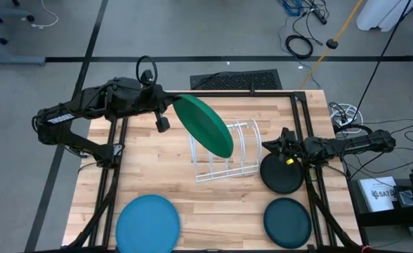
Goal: Sort dishes
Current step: Put the green plate into the dish rack
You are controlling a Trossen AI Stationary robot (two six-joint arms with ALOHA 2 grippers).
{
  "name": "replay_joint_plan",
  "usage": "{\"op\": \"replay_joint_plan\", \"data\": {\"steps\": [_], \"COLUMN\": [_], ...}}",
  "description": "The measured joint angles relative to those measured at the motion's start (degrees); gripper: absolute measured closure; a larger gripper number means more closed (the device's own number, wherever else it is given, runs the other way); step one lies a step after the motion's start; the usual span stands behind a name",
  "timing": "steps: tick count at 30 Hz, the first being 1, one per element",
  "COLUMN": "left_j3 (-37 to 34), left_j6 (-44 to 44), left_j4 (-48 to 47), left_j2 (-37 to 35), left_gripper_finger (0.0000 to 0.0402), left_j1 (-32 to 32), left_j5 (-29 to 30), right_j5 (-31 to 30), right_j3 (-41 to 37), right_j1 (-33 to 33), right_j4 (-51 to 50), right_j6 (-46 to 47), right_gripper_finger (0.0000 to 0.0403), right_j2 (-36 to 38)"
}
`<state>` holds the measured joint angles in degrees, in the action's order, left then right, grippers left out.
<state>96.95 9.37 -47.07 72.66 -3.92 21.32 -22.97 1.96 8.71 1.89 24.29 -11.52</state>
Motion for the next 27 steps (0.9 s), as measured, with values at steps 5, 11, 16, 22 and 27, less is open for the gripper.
{"op": "replay_joint_plan", "data": {"steps": [5, 11, 16, 22, 27], "left_j3": [0.0, 0.0, 0.0, 0.0, 0.0], "left_j6": [0.0, 0.0, -0.04, -0.04, -0.05], "left_j4": [-0.02, 0.0, 0.02, 0.04, 0.03], "left_j2": [0.01, 0.02, 0.02, 0.02, 0.02], "left_gripper_finger": [0.0391, 0.0391, 0.0391, 0.0391, 0.0391], "left_j1": [0.0, -0.02, -0.02, -0.02, -0.02], "left_j5": [0.0, 0.0, 0.01, 0.02, 0.02], "right_j5": [1.95, 4.62, 5.37, 6.92, 7.02], "right_j3": [0.0, -0.04, -0.07, -0.09, -0.09], "right_j1": [0.02, -0.02, 0.0, 0.02, 0.02], "right_j4": [0.53, 5.1, 8.65, 15.1, 19.6], "right_j6": [0.1, -0.94, -1.01, -1.45, -1.49], "right_gripper_finger": [0.0403, 0.0403, 0.0403, 0.0403, 0.0403], "right_j2": [-1.72, -4.8, -8.13, -13.12, -18.14]}}
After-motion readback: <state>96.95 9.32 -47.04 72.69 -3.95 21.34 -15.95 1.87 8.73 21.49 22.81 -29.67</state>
